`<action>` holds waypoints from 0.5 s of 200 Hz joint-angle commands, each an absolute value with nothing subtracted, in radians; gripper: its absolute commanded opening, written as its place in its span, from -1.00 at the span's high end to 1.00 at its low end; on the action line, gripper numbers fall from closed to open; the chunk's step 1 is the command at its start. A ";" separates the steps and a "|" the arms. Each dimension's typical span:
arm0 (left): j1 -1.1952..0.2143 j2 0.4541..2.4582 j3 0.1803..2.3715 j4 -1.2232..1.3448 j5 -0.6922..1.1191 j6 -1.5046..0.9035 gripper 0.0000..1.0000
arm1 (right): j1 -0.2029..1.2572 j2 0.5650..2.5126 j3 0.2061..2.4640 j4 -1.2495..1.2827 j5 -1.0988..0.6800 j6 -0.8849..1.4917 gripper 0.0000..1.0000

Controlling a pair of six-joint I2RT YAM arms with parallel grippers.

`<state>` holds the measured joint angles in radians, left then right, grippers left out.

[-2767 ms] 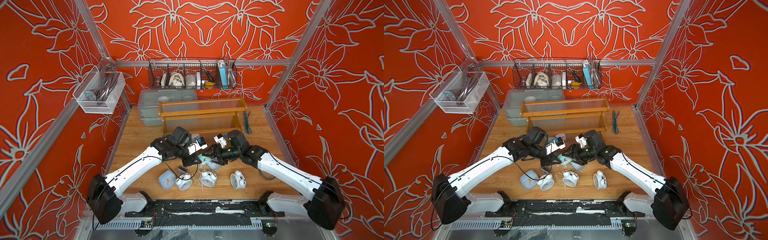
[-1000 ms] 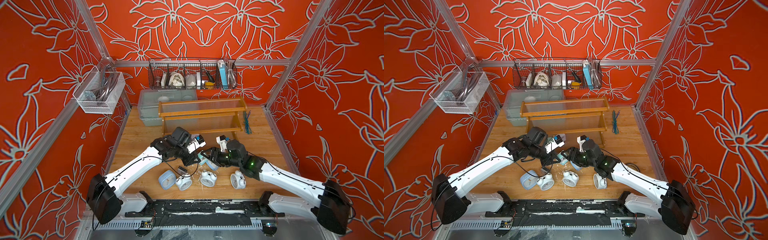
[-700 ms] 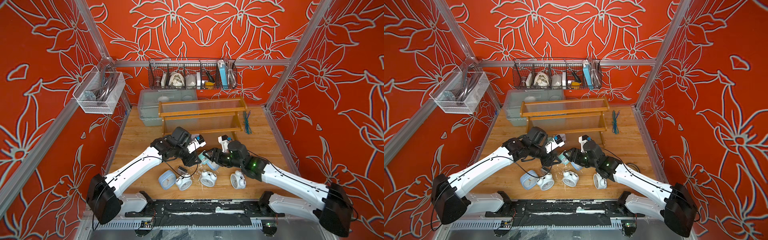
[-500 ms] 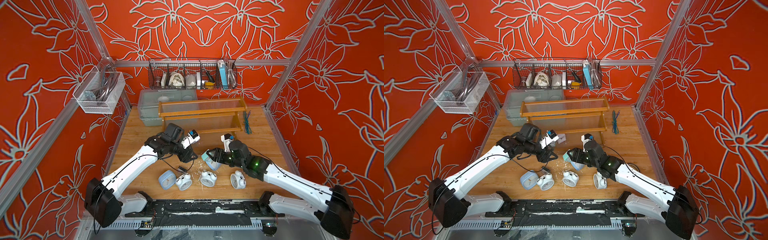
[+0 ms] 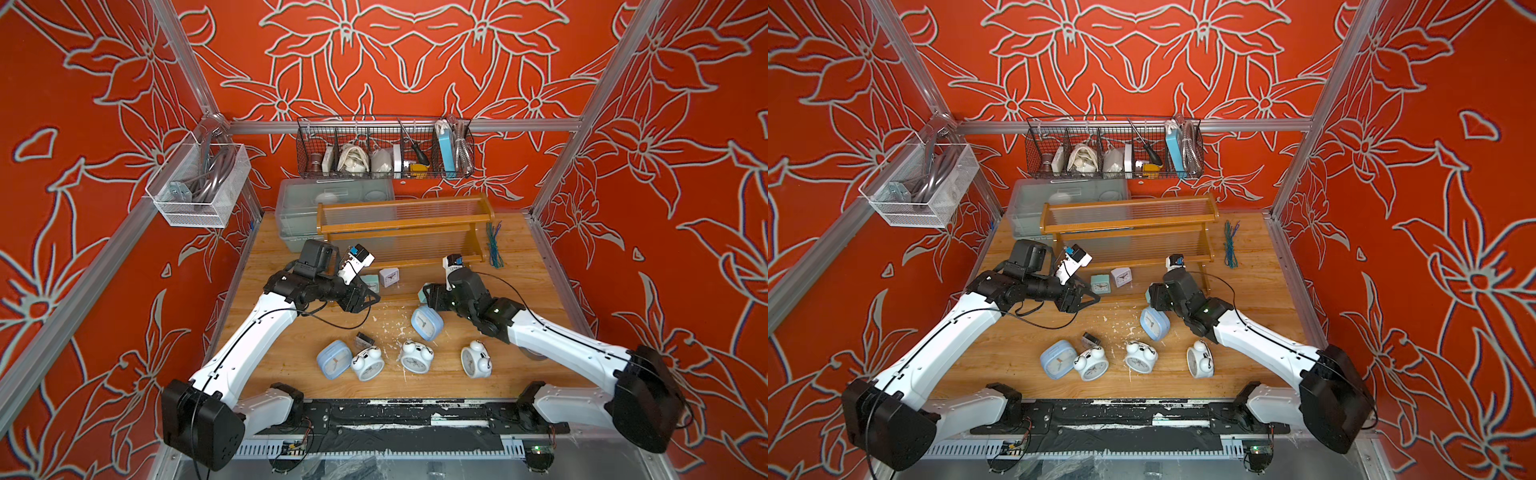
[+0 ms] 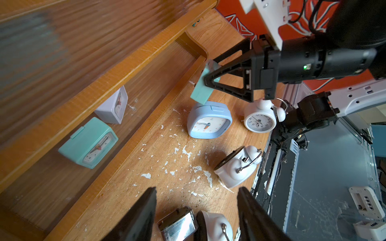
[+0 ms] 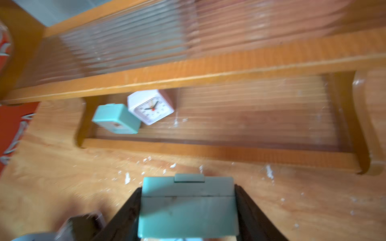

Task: Place the alarm clocks on the shelf by style
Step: Pick up the alarm from the center of the board, then place the alarm on the shelf.

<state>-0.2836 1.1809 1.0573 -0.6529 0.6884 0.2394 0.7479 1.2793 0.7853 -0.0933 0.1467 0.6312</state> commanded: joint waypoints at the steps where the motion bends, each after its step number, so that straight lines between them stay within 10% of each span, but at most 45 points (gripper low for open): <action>1: -0.267 1.162 1.046 -0.653 0.719 0.229 -0.25 | 0.741 1.336 0.829 -0.017 0.224 0.562 -0.01; 100: -0.229 1.156 1.035 -0.653 0.732 0.225 -0.26 | 0.727 1.605 0.962 0.064 0.328 0.514 0.08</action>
